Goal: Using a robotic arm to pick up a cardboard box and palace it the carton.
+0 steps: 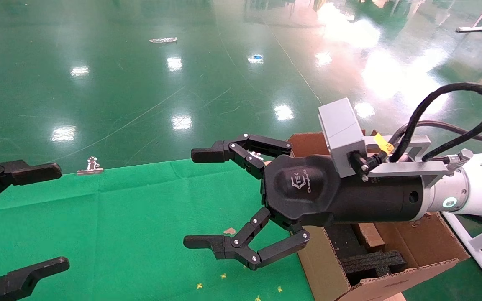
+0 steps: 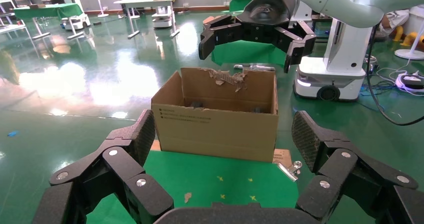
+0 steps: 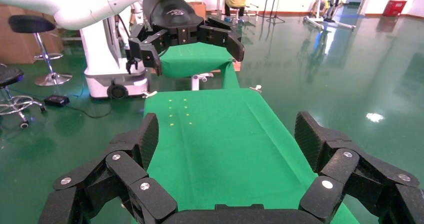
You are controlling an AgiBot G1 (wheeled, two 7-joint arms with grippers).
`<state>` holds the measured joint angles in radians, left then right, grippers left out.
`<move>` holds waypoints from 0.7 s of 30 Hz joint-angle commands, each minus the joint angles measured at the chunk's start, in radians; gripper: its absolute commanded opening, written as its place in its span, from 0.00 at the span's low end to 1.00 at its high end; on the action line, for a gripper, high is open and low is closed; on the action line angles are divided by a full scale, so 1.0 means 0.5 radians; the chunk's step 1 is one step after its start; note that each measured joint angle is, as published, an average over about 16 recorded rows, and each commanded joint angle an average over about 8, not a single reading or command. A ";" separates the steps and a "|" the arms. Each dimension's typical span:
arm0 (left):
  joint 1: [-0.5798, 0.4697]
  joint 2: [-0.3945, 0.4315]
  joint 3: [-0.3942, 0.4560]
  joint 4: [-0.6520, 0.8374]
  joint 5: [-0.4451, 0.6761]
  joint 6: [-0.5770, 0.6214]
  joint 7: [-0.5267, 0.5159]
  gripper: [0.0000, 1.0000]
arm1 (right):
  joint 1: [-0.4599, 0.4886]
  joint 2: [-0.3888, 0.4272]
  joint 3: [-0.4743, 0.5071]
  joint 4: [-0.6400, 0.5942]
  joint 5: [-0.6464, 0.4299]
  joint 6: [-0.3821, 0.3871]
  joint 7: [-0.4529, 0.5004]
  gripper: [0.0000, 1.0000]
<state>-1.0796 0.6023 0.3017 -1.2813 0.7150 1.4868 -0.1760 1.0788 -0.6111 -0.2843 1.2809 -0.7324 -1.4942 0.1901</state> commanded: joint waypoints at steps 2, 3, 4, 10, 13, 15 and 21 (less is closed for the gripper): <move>0.000 0.000 0.000 0.000 0.000 0.000 0.000 1.00 | 0.000 0.000 0.000 0.000 0.000 0.000 0.000 1.00; 0.000 0.000 0.000 0.000 0.000 0.000 0.000 1.00 | 0.000 0.000 0.000 0.000 0.000 0.000 0.000 1.00; 0.000 0.000 0.000 0.000 0.000 0.000 0.000 1.00 | 0.001 0.000 -0.001 -0.001 0.000 0.000 0.000 1.00; 0.000 0.000 0.000 0.000 0.000 0.000 0.000 1.00 | 0.001 0.000 -0.001 -0.001 -0.001 0.000 0.000 1.00; 0.000 0.000 0.000 0.000 0.000 0.000 0.000 1.00 | 0.001 0.000 -0.002 -0.001 -0.001 0.000 0.000 1.00; 0.000 0.000 0.000 0.000 0.000 0.000 0.000 1.00 | 0.002 0.000 -0.002 -0.001 -0.001 0.000 0.000 1.00; 0.000 0.000 0.000 0.000 0.000 0.000 0.000 1.00 | 0.002 0.000 -0.002 -0.001 -0.001 0.000 0.000 1.00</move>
<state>-1.0796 0.6023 0.3016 -1.2813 0.7150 1.4868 -0.1760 1.0798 -0.6111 -0.2852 1.2804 -0.7331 -1.4941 0.1901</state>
